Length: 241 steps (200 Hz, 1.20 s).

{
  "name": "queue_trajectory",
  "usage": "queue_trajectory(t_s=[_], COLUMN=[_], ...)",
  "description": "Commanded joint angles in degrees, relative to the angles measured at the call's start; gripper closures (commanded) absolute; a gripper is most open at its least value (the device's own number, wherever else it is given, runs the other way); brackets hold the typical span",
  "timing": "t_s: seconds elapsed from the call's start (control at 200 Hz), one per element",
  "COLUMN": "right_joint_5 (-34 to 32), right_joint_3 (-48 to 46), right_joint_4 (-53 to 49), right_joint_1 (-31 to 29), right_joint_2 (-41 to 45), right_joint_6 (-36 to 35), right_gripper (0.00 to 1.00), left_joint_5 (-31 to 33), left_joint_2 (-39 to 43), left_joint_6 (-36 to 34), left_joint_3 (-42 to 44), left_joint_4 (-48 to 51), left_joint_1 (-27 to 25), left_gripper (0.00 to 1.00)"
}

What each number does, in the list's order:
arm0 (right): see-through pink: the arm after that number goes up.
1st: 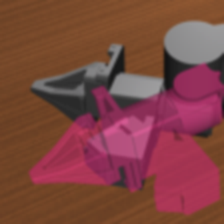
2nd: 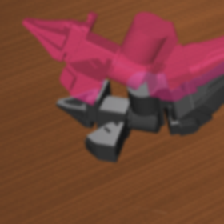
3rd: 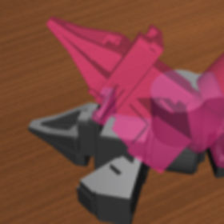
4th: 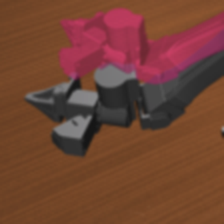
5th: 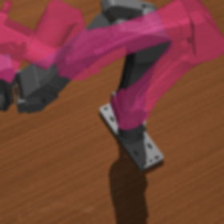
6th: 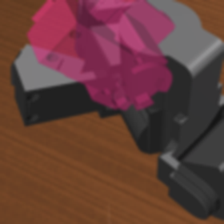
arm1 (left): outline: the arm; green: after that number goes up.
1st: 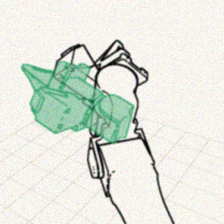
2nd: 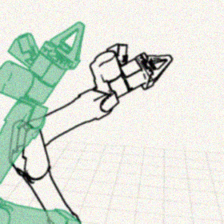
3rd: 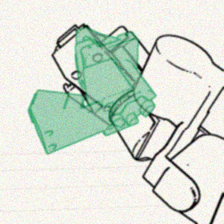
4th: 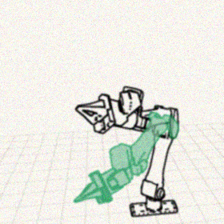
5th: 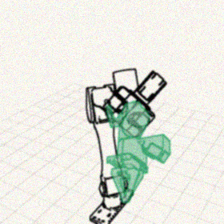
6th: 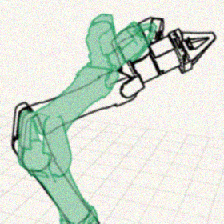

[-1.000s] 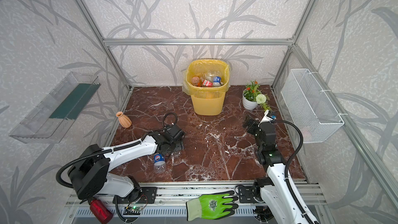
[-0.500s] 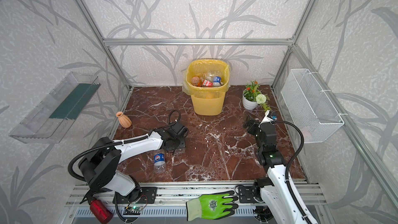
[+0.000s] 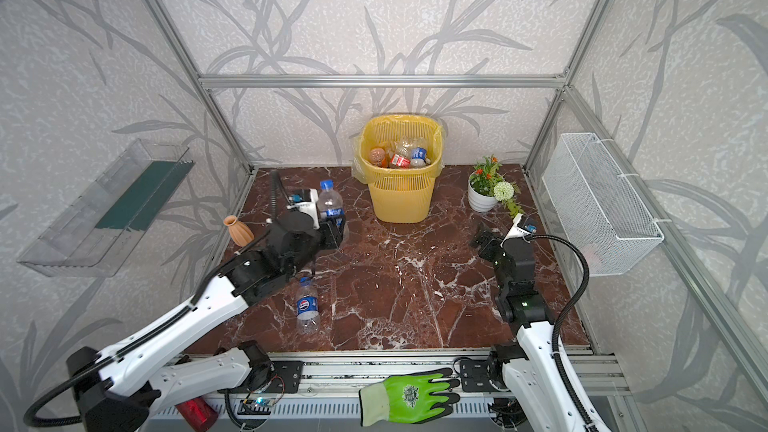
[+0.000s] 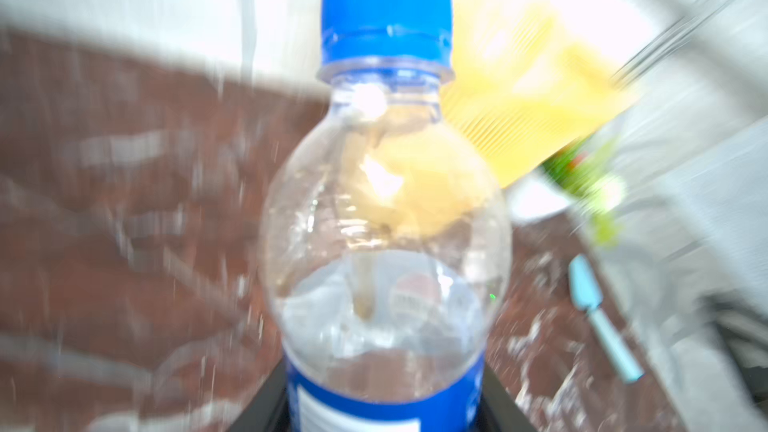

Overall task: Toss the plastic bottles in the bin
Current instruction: 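Carry the blue-capped bottle with the left gripper and release it into the bin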

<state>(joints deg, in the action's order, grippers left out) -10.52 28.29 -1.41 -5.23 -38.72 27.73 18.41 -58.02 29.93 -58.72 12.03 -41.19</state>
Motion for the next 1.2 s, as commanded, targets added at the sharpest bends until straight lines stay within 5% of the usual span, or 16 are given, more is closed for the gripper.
queue_trajectory(t_s=[0.0,0.2,0.355,0.53,0.685,0.89,1.2], right_joint_5=[-1.4,-2.8,-2.5,-2.3,-2.3,-1.0,1.3], right_joint_3=[-0.3,-0.4,-0.4,0.2,1.0,0.6,1.5], right_joint_4=[-0.8,-2.5,-2.8,-3.5,-5.4,-5.5,-2.7], right_joint_1=[0.3,0.3,0.3,0.3,0.4,0.4,0.4], right_joint_2=[1.7,4.0,4.5,5.1,6.6,6.7,3.9], right_joint_6=[-1.0,-2.1,-2.1,-2.1,-3.0,-2.5,-2.1], right_gripper=[0.03,0.03,0.03,0.03,0.02,0.02,0.02], left_joint_5=[3.5,-6.7,-13.7,-13.1,-11.3,-15.7,-9.2], left_joint_2=[0.7,-10.3,-27.9,-44.6,-50.1,-41.2,-22.9], left_joint_6=[-17.9,-27.7,-22.8,-18.5,-19.3,-21.9,-21.7], left_joint_3=[-5.4,-18.6,-36.1,-50.9,-64.8,-57.6,-32.2], left_joint_4=[-12.2,-20.3,-9.8,-1.8,10.0,3.6,-7.7], left_joint_1=[0.7,1.4,4.3,5.9,6.2,5.8,5.5], left_gripper=[0.58,0.6,0.59,0.23,0.06,0.01,0.01])
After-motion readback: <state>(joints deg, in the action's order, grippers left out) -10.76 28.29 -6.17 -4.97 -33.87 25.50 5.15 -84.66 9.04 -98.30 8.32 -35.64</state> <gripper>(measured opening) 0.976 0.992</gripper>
